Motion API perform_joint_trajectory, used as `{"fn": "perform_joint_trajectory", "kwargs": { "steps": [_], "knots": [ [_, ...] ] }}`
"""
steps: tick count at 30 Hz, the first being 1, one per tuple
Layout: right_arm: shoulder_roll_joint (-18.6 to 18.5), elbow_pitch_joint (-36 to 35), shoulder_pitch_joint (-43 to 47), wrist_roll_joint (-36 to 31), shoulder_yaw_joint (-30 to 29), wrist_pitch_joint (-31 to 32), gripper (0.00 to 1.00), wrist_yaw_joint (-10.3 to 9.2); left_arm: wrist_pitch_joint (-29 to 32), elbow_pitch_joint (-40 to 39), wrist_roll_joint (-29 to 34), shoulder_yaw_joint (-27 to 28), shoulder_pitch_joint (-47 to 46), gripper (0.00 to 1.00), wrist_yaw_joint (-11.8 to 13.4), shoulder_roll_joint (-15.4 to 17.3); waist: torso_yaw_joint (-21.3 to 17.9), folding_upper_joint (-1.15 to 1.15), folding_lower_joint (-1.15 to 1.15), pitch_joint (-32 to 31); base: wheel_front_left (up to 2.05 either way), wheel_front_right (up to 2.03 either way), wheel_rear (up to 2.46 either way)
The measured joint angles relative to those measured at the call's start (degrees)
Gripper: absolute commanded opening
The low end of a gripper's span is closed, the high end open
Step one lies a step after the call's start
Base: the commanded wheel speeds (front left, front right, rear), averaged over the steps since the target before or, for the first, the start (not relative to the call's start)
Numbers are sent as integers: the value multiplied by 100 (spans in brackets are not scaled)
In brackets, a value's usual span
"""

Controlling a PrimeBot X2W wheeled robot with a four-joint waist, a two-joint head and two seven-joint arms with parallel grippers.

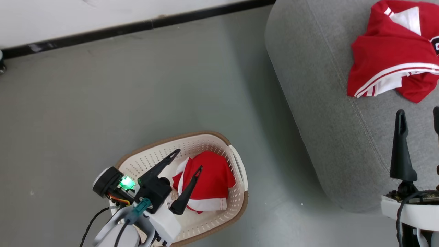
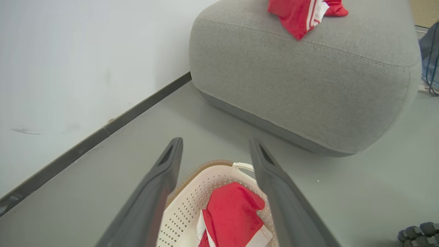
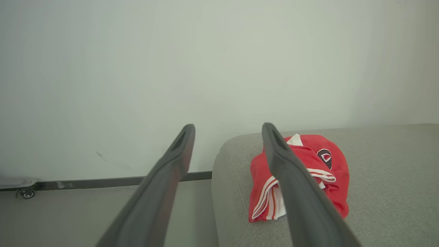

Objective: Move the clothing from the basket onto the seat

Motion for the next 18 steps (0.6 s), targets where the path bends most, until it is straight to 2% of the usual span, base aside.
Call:
{"fn": "perform_joint_trajectory", "kwargs": {
  "steps": [6,18],
  "knots": [
    [1,2,-209,54,-70,-51,100,0,48,356,159,-212,-199,100,-54,8,-121,0,0,355,0,0,0],
    [0,-65,-829,170,-121,-137,100,0,109,1110,268,-211,-679,100,-102,121,-384,0,0,1069,0,0,0]
  ]
}}
